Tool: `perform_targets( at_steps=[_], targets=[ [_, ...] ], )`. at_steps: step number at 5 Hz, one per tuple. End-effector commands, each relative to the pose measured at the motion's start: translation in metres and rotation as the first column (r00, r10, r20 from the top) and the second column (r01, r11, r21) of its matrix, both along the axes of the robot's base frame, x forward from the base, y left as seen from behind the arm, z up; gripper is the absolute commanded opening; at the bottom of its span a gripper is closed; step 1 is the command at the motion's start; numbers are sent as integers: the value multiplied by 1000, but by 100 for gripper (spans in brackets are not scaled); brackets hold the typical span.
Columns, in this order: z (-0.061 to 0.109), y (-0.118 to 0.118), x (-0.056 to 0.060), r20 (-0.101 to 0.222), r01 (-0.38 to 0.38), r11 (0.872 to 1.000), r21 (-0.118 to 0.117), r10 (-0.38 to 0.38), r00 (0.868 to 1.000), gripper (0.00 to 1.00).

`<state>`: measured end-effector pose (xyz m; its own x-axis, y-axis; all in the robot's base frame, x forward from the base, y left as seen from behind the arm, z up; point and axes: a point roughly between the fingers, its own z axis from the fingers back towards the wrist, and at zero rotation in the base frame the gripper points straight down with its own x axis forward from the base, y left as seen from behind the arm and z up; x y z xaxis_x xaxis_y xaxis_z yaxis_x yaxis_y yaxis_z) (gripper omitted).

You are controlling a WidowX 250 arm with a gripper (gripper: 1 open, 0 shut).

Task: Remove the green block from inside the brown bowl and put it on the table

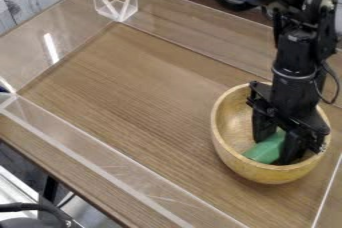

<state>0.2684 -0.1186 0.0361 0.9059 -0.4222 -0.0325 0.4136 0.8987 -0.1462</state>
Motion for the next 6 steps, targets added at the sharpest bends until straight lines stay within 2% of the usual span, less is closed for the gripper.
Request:
perform_targets(
  at_steps=[1, 6],
  targets=[
    [-3, -4, 0, 3, 12, 1000, -1, -12, 1000, 0],
    [-18, -11, -5, -36, 40, 999, 7, -39, 999, 0]
  ],
)
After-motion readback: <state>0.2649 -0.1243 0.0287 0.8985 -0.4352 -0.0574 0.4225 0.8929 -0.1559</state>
